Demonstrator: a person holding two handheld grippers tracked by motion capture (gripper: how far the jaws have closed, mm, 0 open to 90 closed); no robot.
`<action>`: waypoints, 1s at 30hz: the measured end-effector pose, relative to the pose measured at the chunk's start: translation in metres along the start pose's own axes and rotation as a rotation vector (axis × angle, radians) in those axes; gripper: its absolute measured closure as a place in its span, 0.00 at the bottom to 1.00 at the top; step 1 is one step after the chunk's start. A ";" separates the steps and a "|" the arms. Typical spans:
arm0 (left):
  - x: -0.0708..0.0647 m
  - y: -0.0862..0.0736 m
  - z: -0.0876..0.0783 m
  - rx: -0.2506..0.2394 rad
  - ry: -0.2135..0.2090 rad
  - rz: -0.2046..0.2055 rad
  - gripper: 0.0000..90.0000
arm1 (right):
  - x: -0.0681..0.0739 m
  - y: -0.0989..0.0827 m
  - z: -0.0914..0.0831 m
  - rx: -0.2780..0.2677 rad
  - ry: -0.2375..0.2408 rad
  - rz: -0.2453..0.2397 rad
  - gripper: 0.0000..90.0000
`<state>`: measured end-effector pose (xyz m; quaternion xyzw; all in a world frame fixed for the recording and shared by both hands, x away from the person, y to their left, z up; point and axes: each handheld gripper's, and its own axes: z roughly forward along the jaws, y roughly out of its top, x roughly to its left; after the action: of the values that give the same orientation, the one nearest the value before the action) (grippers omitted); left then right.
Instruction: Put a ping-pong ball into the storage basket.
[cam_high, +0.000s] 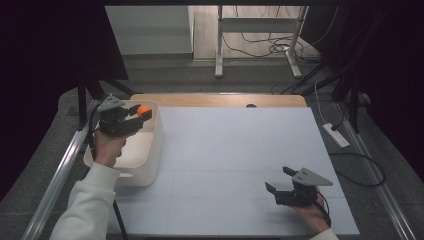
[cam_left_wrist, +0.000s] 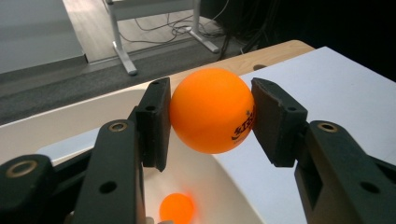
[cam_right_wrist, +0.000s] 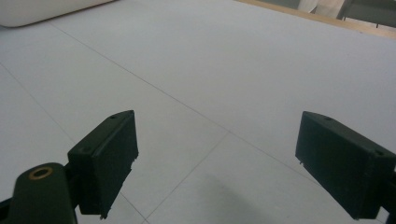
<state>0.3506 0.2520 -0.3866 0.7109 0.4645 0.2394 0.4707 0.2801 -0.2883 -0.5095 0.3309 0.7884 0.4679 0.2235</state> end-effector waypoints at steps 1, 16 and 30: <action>0.001 0.000 0.001 0.005 0.005 -0.001 0.56 | 0.000 0.000 0.000 0.000 0.000 -0.001 0.14; 0.017 -0.002 0.010 0.057 0.052 -0.038 0.56 | 0.000 0.000 0.001 0.000 0.003 -0.004 0.14; 0.025 -0.005 0.029 0.153 0.064 -0.068 0.56 | 0.000 0.000 0.001 0.001 0.003 -0.005 0.14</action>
<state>0.3820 0.2619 -0.4059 0.7206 0.5199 0.2098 0.4080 0.2807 -0.2874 -0.5101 0.3284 0.7898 0.4674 0.2234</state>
